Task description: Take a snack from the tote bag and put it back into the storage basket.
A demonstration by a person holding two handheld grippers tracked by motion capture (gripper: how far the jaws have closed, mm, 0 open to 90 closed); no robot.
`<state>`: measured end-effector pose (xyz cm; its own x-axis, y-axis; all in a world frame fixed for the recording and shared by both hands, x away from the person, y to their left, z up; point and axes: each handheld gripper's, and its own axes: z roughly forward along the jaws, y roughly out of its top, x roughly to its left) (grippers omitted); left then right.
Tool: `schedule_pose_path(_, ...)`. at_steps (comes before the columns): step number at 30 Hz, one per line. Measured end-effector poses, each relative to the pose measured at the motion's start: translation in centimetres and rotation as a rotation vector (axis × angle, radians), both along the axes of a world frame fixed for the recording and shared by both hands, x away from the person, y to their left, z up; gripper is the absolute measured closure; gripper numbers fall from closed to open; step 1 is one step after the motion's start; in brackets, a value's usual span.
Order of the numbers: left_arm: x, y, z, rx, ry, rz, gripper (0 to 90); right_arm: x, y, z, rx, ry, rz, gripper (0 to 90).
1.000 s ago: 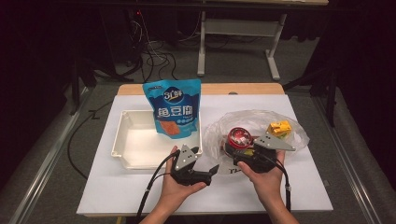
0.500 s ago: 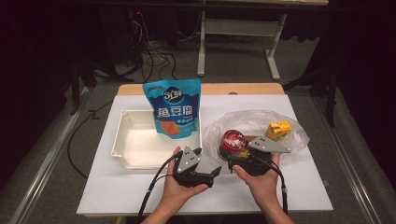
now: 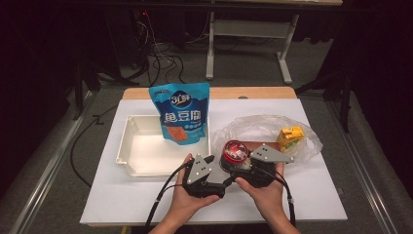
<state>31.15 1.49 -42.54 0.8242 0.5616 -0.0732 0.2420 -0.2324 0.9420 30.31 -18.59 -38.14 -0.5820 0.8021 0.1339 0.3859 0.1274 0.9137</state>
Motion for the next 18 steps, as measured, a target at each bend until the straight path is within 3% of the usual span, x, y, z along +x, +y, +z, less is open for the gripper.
schedule_pose_path(5,-0.2,-0.1,0.0,0.004,-0.017,-0.01,15.3,-0.3,0.6,0.0,-0.005,0.001,0.016,25.8)
schedule_pose_path(6,-0.1,-0.2,0.1,0.01,-0.053,-0.022,15.6,-0.3,0.7,0.0,-0.009,-0.001,0.022,25.8)
schedule_pose_path(7,-0.1,-0.3,0.1,0.012,-0.06,-0.022,15.8,-0.3,0.8,-0.1,-0.011,0.003,0.023,25.8)
schedule_pose_path(18,-0.3,-0.2,0.0,0.012,-0.059,-0.005,19.8,-0.5,1.5,-0.3,-0.013,0.011,0.045,25.8)
